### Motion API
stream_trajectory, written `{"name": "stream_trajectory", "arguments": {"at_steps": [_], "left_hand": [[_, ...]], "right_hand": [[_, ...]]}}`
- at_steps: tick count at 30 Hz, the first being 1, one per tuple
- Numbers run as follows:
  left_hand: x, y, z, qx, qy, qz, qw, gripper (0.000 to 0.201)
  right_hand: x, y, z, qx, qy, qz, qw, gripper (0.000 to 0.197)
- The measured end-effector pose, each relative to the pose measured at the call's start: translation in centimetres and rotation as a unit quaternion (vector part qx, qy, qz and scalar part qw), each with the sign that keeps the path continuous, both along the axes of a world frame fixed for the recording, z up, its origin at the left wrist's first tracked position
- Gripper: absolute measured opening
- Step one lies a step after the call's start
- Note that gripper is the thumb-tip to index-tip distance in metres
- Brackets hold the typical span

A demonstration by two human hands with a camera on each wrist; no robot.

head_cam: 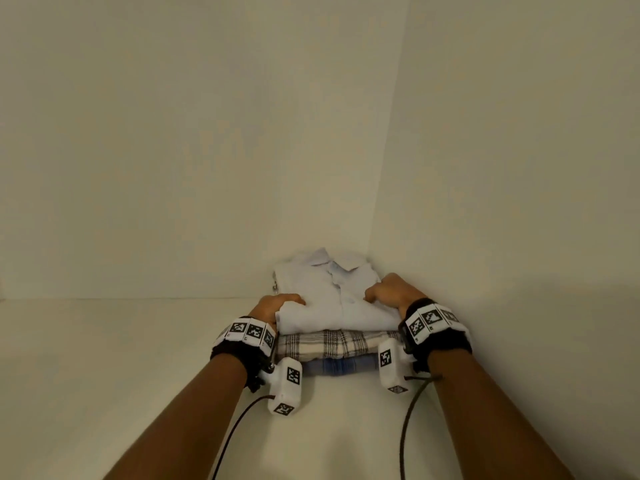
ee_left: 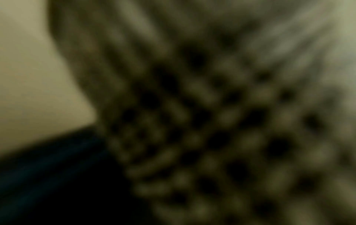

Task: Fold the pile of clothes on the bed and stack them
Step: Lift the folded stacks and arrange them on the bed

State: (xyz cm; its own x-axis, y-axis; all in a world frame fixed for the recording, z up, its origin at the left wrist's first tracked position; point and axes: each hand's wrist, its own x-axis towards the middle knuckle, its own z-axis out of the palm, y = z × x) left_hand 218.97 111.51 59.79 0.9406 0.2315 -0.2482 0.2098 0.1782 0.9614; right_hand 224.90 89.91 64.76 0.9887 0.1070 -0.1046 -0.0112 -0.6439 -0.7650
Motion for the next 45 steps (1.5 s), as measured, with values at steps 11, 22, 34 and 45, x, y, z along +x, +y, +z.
{"name": "stream_trajectory", "arguments": {"at_steps": [11,22,34,45], "left_hand": [[-0.7,0.4,0.4,-0.033,0.044,-0.016,0.998,0.012],[-23.1,5.2,4.8,0.067,-0.106,0.076,0.989,0.022],[-74.6,11.0,-11.0,0.312,-0.044,0.367,0.875,0.024],[-109.1,2.0,-28.3,0.282,0.3,0.67,0.618,0.046]], "right_hand": [[-1.0,0.4,1.0,-0.15,-0.064,0.023,0.986,0.053],[-19.6,8.6,3.5,0.062,-0.168,0.208,0.962,0.042],[-59.1,26.0,-10.4,0.21,0.004,0.579,0.788,0.011],[-94.6,33.2,-29.7,-0.064,0.0,0.887,0.458,0.03]]}}
